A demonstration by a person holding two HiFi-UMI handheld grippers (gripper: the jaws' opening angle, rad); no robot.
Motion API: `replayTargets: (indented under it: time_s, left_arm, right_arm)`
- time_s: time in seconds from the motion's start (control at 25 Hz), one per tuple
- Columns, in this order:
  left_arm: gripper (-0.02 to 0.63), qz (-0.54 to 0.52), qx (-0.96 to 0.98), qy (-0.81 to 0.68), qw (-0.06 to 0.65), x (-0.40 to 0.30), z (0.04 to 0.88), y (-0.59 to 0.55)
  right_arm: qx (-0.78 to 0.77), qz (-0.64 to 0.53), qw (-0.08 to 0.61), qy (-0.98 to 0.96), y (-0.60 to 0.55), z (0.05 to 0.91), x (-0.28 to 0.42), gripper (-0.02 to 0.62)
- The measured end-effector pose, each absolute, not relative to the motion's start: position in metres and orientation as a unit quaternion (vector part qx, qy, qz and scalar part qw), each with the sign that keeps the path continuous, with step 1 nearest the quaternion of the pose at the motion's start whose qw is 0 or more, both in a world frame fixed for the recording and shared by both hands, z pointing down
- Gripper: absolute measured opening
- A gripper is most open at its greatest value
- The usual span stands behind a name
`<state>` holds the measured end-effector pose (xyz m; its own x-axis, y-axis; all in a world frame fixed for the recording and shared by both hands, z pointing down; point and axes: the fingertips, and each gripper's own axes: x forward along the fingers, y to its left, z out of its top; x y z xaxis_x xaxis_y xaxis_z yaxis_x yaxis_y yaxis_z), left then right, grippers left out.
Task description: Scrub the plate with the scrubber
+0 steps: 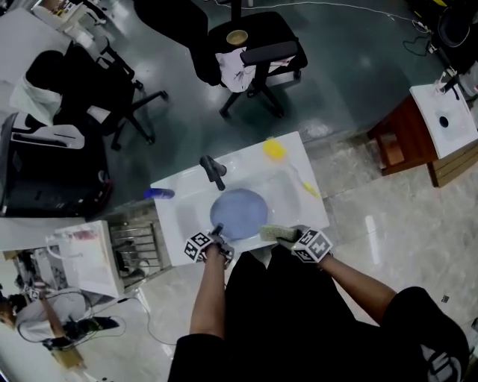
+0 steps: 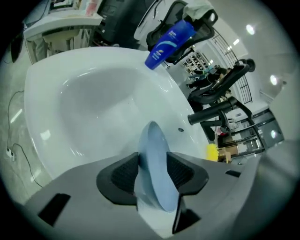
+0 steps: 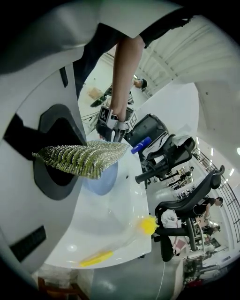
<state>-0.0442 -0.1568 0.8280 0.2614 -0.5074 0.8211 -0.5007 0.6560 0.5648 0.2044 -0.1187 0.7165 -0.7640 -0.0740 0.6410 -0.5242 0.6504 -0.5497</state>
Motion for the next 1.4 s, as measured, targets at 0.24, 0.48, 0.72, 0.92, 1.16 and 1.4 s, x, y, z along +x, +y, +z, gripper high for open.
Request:
replayTargets:
  time_s: [0.24, 0.48, 0.72, 0.92, 1.16, 1.4]
  left_arm:
    - [0.239, 0.004, 0.495, -0.614, 0.615, -0.05, 0.795, -0.149]
    - [0.238, 0.035, 0.618, -0.603, 0.503, -0.016, 0.703, -0.114]
    - [0.117, 0.013, 0.746, -0.551, 0.372, 0.039, 0.61, -0.036]
    - [0.043, 0.015, 0.795, -0.544, 0.267, 0.039, 0.566, 0.054]
    - [0.005, 0.017, 0.793, -0.565, 0.228, 0.018, 0.546, 0.168]
    - [0.005, 0.03, 0.799, -0.574, 0.177, 0.028, 0.51, 0.233]
  right_arm:
    - [0.219, 0.375, 0.251, -0.865, -0.124, 0.708, 0.211, 0.066]
    - [0.275, 0.352, 0.227, -0.865, -0.103, 0.676, 0.234, 0.066]
    - [0.337, 0.319, 0.205, -0.862, -0.036, 0.646, 0.248, 0.064]
    - [0.399, 0.306, 0.164, -0.849, 0.055, 0.62, 0.233, 0.064]
    - [0.464, 0.263, 0.144, -0.834, 0.158, 0.577, 0.224, 0.064]
    - [0.47, 0.218, 0.15, -0.842, 0.202, 0.533, 0.239, 0.064]
